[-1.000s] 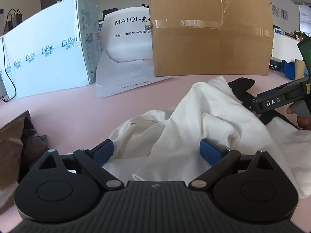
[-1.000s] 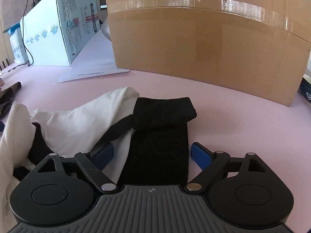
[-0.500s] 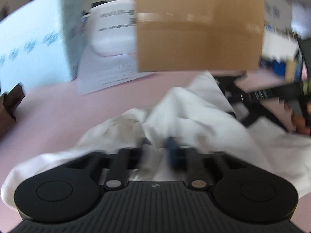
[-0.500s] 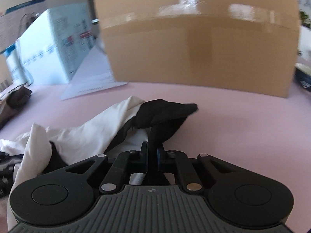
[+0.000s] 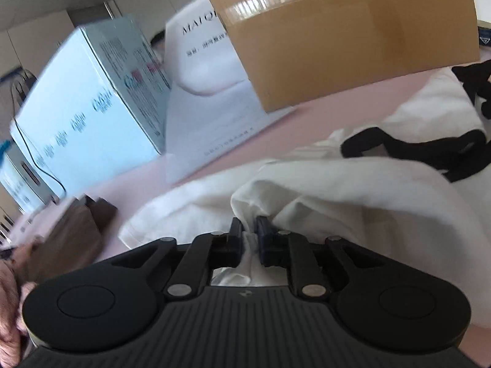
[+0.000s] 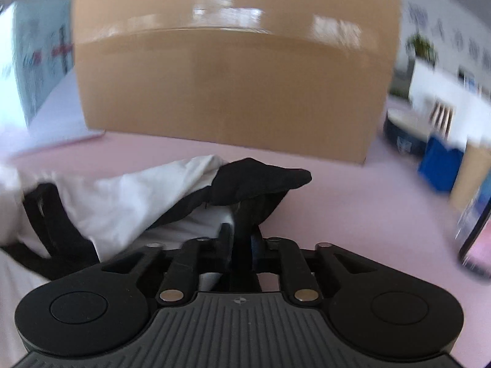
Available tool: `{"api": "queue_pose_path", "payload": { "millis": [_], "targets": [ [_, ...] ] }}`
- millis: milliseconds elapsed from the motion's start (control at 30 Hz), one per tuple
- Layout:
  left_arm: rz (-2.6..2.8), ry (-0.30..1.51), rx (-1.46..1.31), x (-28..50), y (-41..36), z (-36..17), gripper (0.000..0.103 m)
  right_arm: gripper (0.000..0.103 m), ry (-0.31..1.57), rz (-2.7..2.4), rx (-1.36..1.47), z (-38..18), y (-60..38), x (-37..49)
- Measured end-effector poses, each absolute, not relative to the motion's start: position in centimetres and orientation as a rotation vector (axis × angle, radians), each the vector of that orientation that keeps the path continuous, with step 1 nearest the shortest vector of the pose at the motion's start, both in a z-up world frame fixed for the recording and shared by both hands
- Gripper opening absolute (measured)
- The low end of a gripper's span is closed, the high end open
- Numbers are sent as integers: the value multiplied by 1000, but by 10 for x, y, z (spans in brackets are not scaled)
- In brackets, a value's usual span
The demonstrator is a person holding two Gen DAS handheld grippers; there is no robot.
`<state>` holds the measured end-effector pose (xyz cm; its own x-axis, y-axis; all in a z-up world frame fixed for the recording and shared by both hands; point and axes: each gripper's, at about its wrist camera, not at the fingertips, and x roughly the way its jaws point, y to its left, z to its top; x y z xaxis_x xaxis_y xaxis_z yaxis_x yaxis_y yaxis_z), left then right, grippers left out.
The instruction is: Fold clothes
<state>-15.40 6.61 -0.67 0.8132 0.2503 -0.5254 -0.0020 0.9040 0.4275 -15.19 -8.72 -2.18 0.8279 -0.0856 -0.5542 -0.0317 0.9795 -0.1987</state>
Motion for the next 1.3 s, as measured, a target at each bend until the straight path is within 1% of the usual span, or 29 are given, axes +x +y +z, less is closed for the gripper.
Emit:
{"api": "queue_pose_path", "payload": {
  "millis": [33, 67, 100, 133, 167, 367, 467, 533, 567, 600, 633, 667, 700, 733, 833, 1067, 1233, 1267, 1300],
  "targets": [
    [149, 600, 417, -155, 68, -3, 25, 56, 587, -54, -237, -24, -84, -151],
    [157, 578, 401, -158, 70, 4, 33, 60, 590, -53, -229, -25, -83, -148],
    [154, 547, 382, -164, 74, 11, 55, 60, 595, -46, -213, -25, -84, -145],
    [118, 525, 370, -170, 75, 16, 68, 61, 603, -35, -186, -25, -88, -143],
    [79, 505, 360, -177, 76, 21, 84, 62, 607, -29, -172, -25, -90, -142],
    [-146, 524, 379, -200, 67, 27, 84, 67, 615, -11, -158, -26, -89, -140],
    [-200, 636, 345, -191, 62, 15, 84, 69, 615, -11, -154, -26, -91, -141],
    [-218, 724, 269, -181, 62, 10, 71, 70, 616, -10, -153, -26, -91, -141],
    [-234, 751, 230, -179, 63, 8, 60, 70, 616, -9, -154, -26, -90, -142],
    [-239, 752, 220, -179, 63, 7, 52, 70, 615, -9, -155, -26, -89, -142],
    [-234, 743, 232, -180, 62, 6, 39, 71, 615, -8, -156, -26, -89, -143],
    [-218, 736, 250, -180, 61, 6, 31, 71, 616, -8, -156, -26, -89, -143],
    [-199, 732, 262, -180, 60, 5, 19, 71, 616, -7, -157, -26, -89, -143],
    [-179, 719, 274, -182, 60, 4, 15, 72, 616, -5, -157, -26, -89, -143],
    [-184, 697, 270, -187, 63, 6, 9, 73, 616, -4, -157, -27, -89, -142],
    [-111, 625, 277, -207, 95, 26, 8, 76, 616, -8, -158, -27, -89, -142],
    [-62, 631, 250, -222, 120, 31, 8, 80, 618, -5, -147, -27, -92, -141],
    [-50, 632, 252, -227, 124, 31, 7, 81, 618, -5, -146, -27, -92, -141],
    [-32, 630, 260, -231, 127, 31, 3, 81, 619, -5, -145, -27, -92, -141]
  ]
}}
